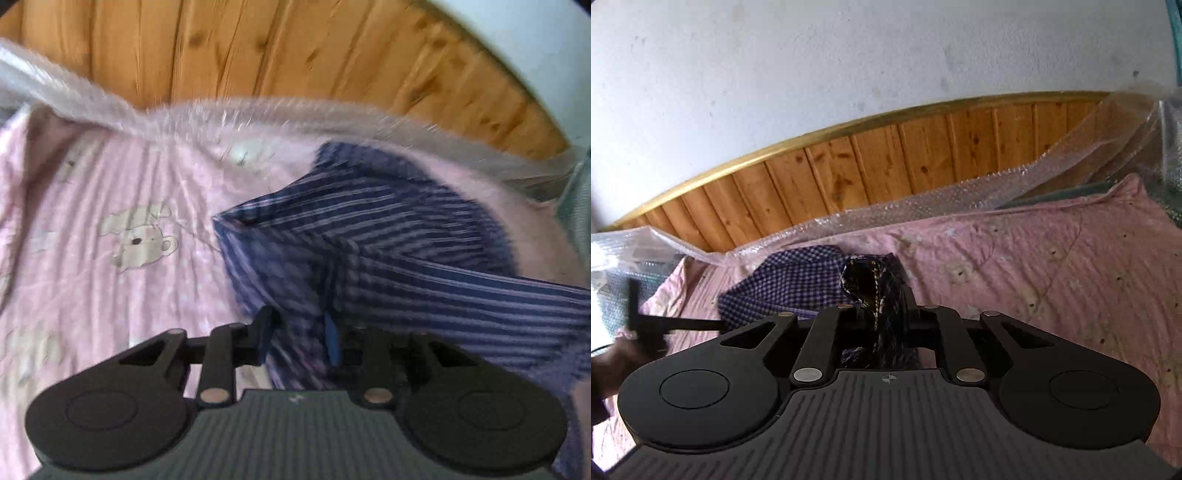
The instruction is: Fold clothes
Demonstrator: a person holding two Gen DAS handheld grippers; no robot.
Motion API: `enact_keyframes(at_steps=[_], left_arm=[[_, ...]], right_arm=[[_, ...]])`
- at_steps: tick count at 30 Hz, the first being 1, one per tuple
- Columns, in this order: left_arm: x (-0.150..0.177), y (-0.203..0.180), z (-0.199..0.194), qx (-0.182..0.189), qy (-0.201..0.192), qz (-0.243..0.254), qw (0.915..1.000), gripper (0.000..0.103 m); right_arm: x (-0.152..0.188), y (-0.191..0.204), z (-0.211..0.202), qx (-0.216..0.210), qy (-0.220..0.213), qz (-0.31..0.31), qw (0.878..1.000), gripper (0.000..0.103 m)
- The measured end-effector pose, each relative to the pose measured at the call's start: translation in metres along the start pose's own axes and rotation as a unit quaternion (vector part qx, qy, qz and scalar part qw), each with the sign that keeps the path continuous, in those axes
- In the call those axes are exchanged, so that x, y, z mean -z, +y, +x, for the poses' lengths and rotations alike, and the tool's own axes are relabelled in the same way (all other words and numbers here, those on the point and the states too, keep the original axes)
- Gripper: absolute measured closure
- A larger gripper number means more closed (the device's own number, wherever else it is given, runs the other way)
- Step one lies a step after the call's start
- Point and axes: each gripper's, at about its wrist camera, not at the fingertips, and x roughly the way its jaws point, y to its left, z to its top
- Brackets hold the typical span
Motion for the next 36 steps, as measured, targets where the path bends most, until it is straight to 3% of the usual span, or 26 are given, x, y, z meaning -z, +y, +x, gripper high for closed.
enact_keyframes(at_steps=[3, 6, 9, 10, 12, 14, 15, 17, 20, 23, 25, 27, 29, 31, 34, 36], left_arm=[[-0.015, 0.011, 0.010, 0.010, -0.018, -0.007, 0.9998, 0.087], [-0.025, 0.023, 0.016, 0.025, -0.014, -0.030, 0.9991, 0.090], [-0.030, 0.026, 0.015, 0.030, -0.007, -0.035, 0.9989, 0.090], [-0.030, 0.027, 0.014, 0.030, -0.004, -0.036, 0.9989, 0.090], [-0.032, 0.028, 0.007, 0.029, -0.004, -0.041, 0.9987, 0.087], [-0.028, 0.031, -0.009, 0.030, -0.012, -0.053, 0.9981, 0.085], [-0.026, 0.033, -0.018, 0.030, -0.017, -0.057, 0.9978, 0.082], [-0.011, 0.032, -0.045, 0.030, -0.026, -0.058, 0.9975, 0.081], [0.028, 0.022, -0.099, 0.025, -0.037, -0.049, 0.9978, 0.078], [0.081, -0.009, -0.153, 0.051, -0.036, -0.041, 0.9972, 0.071], [0.123, -0.040, -0.179, 0.067, -0.028, -0.024, 0.9971, 0.068], [0.163, -0.068, -0.193, 0.090, -0.007, -0.017, 0.9957, 0.067], [0.199, -0.091, -0.198, 0.103, 0.022, -0.016, 0.9943, 0.067], [0.231, -0.108, -0.200, 0.102, 0.045, -0.025, 0.9934, 0.067], [0.262, -0.117, -0.203, 0.099, 0.057, -0.063, 0.9915, 0.066], [0.273, -0.115, -0.208, 0.105, 0.048, -0.106, 0.9877, 0.062]], right_arm=[[0.004, 0.021, -0.013, -0.001, -0.006, 0.000, 1.000, 0.092], [0.017, 0.066, -0.043, -0.060, -0.008, -0.021, 0.998, 0.092], [0.036, 0.123, -0.072, -0.138, 0.007, -0.070, 0.988, 0.092], [0.050, 0.145, -0.079, -0.174, 0.024, -0.104, 0.979, 0.092], [0.092, 0.190, -0.078, -0.234, 0.105, -0.176, 0.950, 0.092], [0.149, 0.216, -0.067, -0.253, 0.180, -0.239, 0.920, 0.092], [0.178, 0.228, -0.061, -0.259, 0.214, -0.268, 0.903, 0.092], [0.233, 0.232, -0.048, -0.248, 0.261, -0.308, 0.881, 0.092], [0.276, 0.227, -0.041, -0.232, 0.271, -0.354, 0.864, 0.092], [0.284, 0.221, -0.047, -0.243, 0.251, -0.356, 0.867, 0.080], [0.288, 0.221, -0.053, -0.245, 0.241, -0.363, 0.866, 0.063], [0.298, 0.220, -0.064, -0.239, 0.225, -0.390, 0.860, 0.049], [0.300, 0.216, -0.081, -0.233, 0.212, -0.409, 0.857, 0.048], [0.291, 0.207, -0.102, -0.245, 0.199, -0.403, 0.859, 0.039], [0.264, 0.180, -0.125, -0.272, 0.179, -0.336, 0.884, 0.020], [0.255, 0.159, -0.127, -0.258, 0.165, -0.304, 0.902, 0.019]])
